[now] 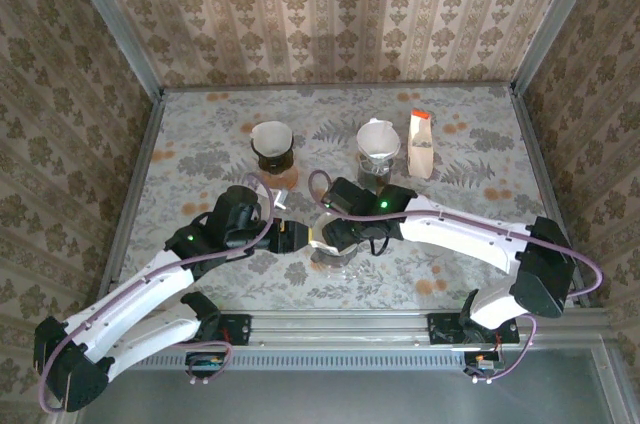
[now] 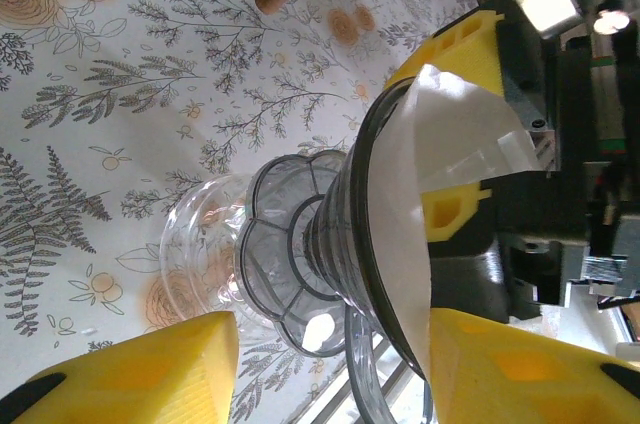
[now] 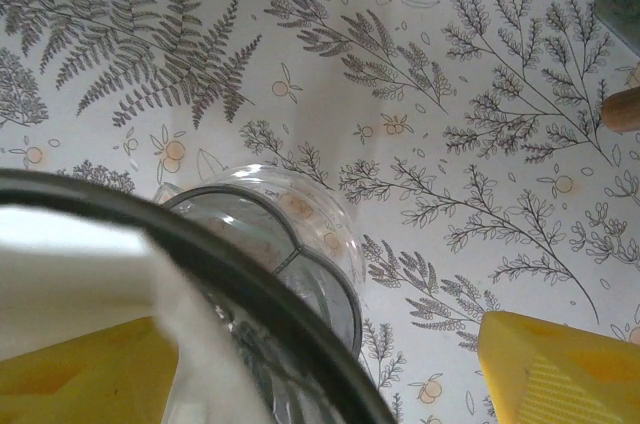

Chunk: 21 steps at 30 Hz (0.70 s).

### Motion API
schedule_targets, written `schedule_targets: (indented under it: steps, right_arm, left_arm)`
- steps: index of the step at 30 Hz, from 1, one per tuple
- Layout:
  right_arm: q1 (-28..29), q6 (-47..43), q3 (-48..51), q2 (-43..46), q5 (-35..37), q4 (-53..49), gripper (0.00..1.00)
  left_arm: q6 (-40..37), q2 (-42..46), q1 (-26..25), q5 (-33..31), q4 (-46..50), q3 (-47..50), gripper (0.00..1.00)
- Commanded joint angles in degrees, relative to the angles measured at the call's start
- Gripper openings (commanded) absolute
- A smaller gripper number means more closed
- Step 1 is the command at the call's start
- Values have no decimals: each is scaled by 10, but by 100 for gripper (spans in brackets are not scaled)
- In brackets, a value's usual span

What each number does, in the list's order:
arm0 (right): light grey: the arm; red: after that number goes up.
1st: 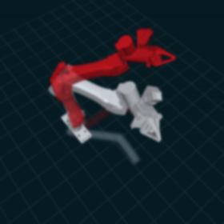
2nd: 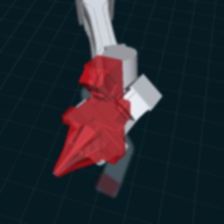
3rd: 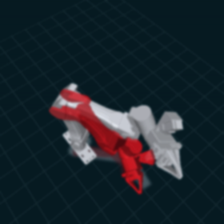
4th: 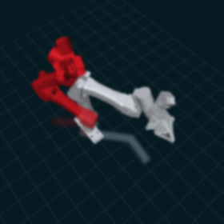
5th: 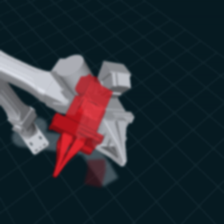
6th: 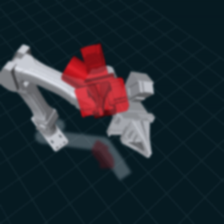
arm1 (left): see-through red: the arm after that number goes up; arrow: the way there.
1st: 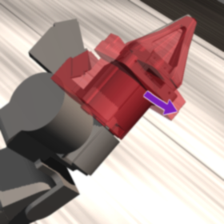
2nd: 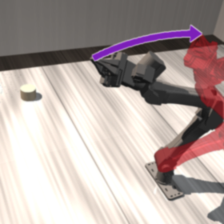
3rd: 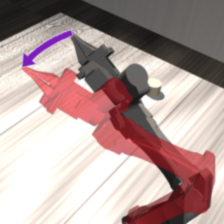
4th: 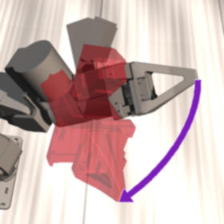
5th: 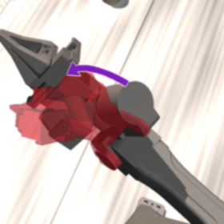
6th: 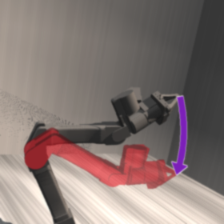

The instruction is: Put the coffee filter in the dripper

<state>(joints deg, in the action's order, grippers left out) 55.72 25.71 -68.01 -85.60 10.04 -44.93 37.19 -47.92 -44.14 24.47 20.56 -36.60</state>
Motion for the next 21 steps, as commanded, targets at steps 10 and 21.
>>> schedule_targets:
  steps: [10, 21]
  right_arm:
    - [-1, 8, 25, -25, 9, 13, 79]
    - [3, 10, 22, -11, 13, 12, 80]
  left_arm:
    - [17, 8, 4, 12, -25, 6, 62]
    - [21, -2, 5, 10, -31, 5, 60]
